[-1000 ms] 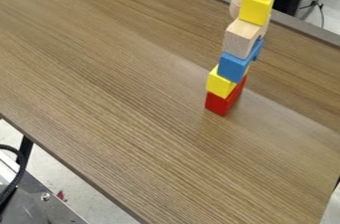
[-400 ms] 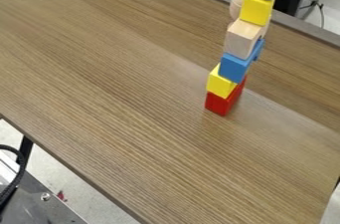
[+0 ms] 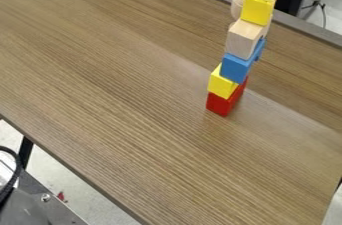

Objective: Moves the cylinder to the left side

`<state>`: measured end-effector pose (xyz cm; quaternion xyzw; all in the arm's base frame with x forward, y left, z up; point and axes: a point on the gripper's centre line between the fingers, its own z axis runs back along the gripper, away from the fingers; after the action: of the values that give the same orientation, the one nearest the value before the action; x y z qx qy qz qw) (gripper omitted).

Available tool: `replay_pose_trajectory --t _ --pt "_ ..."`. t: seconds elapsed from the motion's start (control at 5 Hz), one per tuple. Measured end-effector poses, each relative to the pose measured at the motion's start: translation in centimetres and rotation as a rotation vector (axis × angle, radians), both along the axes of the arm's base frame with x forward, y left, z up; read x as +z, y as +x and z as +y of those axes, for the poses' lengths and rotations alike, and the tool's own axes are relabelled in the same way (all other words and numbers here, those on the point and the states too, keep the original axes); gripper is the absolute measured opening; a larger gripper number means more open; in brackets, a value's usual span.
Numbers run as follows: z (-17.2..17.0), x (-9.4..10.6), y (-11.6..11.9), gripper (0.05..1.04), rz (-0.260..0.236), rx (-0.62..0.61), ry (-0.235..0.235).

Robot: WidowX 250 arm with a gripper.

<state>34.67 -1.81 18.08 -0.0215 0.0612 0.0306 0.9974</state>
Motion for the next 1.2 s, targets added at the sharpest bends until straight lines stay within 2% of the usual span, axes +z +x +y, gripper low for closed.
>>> replay_pose_trajectory --t 0.2,0.4,0.6,0.8,1.0,1.2 --pt "3.2 1.1 0.2 0.557 -0.011 0.097 -0.016" --pt "7.1 -2.2 1.3 0.557 0.087 0.228 -0.016" --pt "11.6 -6.7 1.6 0.557 0.153 0.39 0.029" --pt "14.3 -11.3 2.1 0.557 0.167 0.541 0.082" --pt "16.1 -14.3 2.0 0.557 0.161 0.633 0.109" --pt "17.2 -15.4 1.6 0.557 0.152 0.741 0.106"
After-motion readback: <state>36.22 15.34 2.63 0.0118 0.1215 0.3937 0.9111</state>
